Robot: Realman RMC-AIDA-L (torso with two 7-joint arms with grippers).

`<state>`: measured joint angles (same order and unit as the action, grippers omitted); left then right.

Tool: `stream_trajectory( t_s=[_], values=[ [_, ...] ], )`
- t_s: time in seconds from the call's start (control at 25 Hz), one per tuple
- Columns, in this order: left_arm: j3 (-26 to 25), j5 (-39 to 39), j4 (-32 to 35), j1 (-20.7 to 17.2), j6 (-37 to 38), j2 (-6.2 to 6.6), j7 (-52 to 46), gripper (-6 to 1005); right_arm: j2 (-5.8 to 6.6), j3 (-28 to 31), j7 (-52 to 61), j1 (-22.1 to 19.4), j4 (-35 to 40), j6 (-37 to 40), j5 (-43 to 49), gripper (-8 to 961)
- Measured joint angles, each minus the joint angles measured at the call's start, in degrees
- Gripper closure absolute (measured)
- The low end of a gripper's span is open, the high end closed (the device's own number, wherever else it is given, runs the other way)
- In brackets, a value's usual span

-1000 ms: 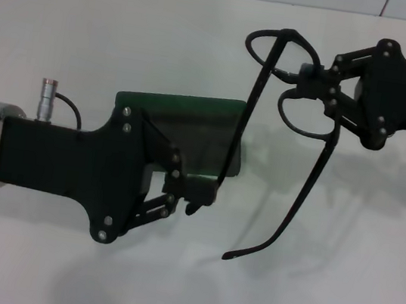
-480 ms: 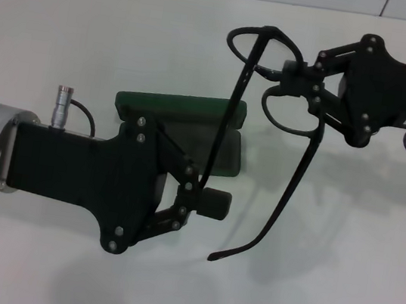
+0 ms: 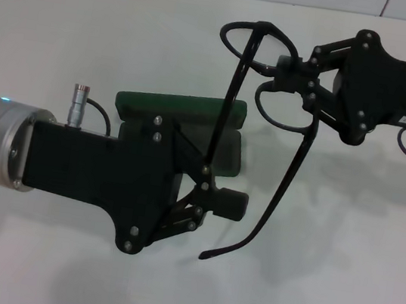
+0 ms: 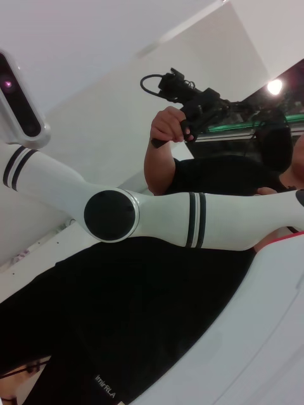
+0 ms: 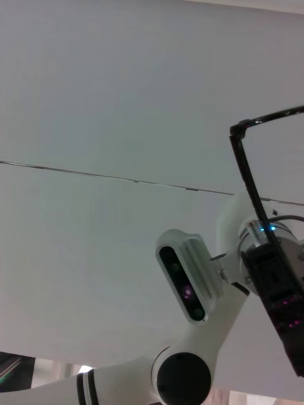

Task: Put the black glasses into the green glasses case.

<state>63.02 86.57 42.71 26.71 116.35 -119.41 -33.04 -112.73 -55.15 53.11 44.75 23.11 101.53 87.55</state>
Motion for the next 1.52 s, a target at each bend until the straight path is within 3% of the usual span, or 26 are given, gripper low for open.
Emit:
stream_trajectory(
  t_s=[0.48, 1.0, 1.52],
  values=[
    [0.00, 0.02, -4.17, 3.49, -0.17, -0.21, 0.00, 994, -0.95, 0.14, -0.03, 0.05, -0.09, 0.08, -2.01, 888],
    [0.00, 0.00, -7.25, 5.56, -0.59, -0.30, 0.06, 992, -2.58, 0.13, -0.01, -0.37, -0.52, -0.14, -4.42, 888],
    [0.09, 0.00, -8.17, 6.77, -1.35, -0.42, 0.00, 990, -3.32, -0.39, -0.02, -0.43, -1.13, 0.01, -6.79, 888]
  ],
)
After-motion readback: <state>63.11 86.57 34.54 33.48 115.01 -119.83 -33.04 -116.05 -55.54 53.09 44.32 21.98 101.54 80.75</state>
